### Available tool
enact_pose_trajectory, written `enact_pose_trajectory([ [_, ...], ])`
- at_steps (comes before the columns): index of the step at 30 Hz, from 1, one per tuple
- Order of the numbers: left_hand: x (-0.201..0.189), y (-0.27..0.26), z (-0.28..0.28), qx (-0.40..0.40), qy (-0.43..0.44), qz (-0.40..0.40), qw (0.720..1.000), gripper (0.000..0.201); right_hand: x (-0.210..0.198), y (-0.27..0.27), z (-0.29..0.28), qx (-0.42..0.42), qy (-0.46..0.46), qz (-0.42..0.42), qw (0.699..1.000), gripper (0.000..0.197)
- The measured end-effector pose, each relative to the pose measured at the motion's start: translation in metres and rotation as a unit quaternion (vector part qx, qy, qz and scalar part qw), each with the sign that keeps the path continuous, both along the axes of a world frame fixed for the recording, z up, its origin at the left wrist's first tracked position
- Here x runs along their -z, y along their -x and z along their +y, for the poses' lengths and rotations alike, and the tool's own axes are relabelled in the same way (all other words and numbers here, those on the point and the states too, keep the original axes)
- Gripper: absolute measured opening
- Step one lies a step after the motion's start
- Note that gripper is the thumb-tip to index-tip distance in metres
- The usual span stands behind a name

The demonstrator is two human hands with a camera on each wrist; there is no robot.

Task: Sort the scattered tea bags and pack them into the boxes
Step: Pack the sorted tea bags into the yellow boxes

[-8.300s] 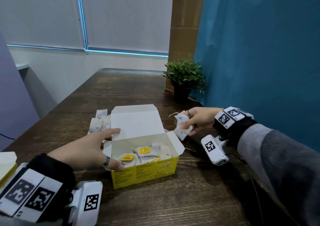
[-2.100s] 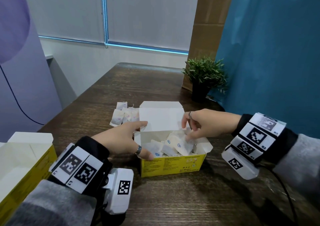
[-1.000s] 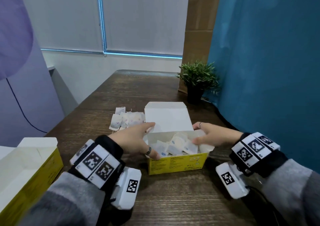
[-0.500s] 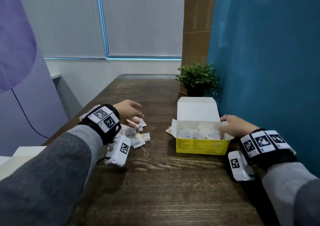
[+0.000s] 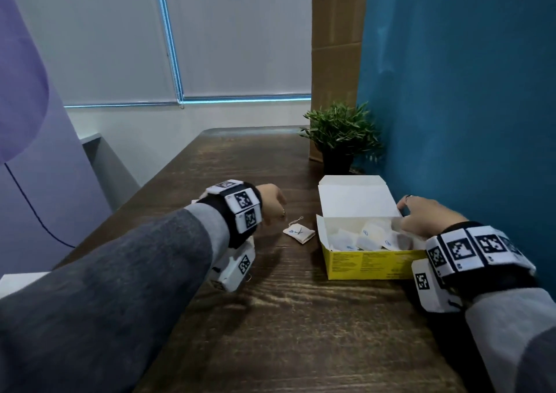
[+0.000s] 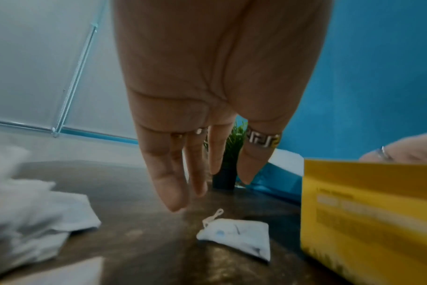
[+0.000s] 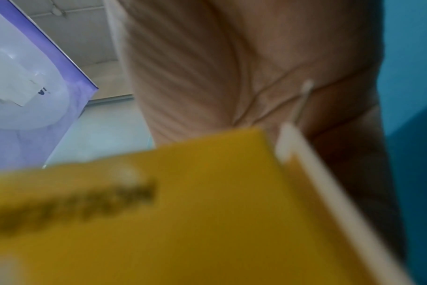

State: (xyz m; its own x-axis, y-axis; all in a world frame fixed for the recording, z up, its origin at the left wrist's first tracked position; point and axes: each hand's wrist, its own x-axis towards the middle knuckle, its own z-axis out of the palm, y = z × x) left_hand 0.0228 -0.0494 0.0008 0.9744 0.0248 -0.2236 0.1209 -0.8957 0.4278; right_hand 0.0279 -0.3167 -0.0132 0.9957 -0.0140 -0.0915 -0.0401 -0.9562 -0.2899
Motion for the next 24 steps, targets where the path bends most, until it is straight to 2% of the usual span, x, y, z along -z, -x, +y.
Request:
enact_pose_trajectory([
  [4,0.036,-0.042,-0.024,0.067,-0.155,0.012,0.985,0.035,0.003,-0.003,-0.002,0.003,0.011,-0.002,1.0,0.028],
  [5,0.053,-0.066,-0.022,0.079,-0.191,0.017,0.978,0.04,0.004,-0.004,-0.002,0.003,0.014,-0.002,1.0,0.023],
  [7,0.089,-0.116,-0.017,0.089,-0.231,0.045,0.968,0.062,0.006,-0.007,-0.002,0.0,0.013,-0.003,1.0,0.012],
  [9,0.084,-0.111,-0.024,0.094,-0.231,0.096,0.964,0.048,0.006,-0.008,-0.001,-0.004,0.01,0.0,1.0,0.011],
  [11,0.059,-0.077,-0.029,0.106,-0.225,0.073,0.966,0.024,0.005,-0.006,-0.001,-0.007,0.007,0.006,1.0,0.017],
  [13,0.05,-0.062,-0.022,0.08,-0.219,0.044,0.972,0.018,0.003,-0.003,-0.001,-0.006,0.006,0.011,1.0,0.024],
  [16,0.028,-0.044,-0.006,0.042,-0.16,0.009,0.986,0.022,0.0,0.003,-0.001,-0.008,0.007,0.01,1.0,0.027],
  [18,0.008,-0.026,0.0,0.027,-0.065,-0.031,0.997,0.012,0.0,0.006,-0.001,-0.012,0.005,0.008,1.0,0.026],
  [20,-0.012,-0.006,0.001,0.012,0.054,-0.091,0.994,0.006,0.0,0.01,0.0,-0.019,-0.004,0.002,1.0,0.027],
  [22,-0.027,0.016,-0.006,0.031,0.152,-0.132,0.979,0.02,-0.002,0.016,0.002,-0.026,-0.023,-0.005,0.999,0.027],
  [24,-0.031,0.032,-0.017,0.063,0.189,-0.133,0.971,0.032,-0.005,0.023,0.006,-0.036,-0.044,-0.014,0.998,0.027],
])
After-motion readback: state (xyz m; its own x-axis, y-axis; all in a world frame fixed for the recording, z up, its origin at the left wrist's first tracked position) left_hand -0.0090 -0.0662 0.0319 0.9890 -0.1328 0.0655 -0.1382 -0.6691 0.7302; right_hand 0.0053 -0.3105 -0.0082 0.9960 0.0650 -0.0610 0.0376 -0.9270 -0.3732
